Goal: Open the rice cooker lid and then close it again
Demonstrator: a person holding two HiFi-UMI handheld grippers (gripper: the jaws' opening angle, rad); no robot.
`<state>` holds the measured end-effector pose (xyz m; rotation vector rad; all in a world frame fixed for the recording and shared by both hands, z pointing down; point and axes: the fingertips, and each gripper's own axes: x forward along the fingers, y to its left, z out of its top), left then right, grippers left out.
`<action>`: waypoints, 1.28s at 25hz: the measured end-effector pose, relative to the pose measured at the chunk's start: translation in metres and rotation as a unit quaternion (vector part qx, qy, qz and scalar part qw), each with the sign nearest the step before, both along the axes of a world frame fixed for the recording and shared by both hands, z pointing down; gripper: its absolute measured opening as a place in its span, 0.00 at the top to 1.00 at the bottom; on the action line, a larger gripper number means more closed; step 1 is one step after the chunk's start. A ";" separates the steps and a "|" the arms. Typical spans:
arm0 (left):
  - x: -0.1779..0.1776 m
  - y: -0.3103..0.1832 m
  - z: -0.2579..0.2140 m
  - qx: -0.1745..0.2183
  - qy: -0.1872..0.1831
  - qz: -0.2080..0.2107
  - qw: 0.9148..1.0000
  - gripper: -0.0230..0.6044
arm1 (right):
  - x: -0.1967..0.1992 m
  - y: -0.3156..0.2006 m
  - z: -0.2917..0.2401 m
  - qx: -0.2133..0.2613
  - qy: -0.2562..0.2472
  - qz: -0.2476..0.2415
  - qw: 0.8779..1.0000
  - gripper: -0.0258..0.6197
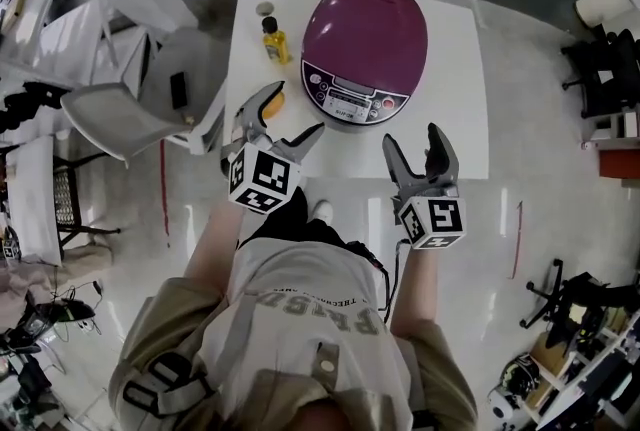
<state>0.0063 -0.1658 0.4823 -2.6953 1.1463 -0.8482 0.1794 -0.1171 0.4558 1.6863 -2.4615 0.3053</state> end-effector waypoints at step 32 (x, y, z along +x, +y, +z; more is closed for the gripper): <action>0.064 0.007 0.049 0.003 -0.232 0.307 0.923 0.26 | -0.092 -0.018 0.076 -0.139 0.361 -0.284 0.877 0.38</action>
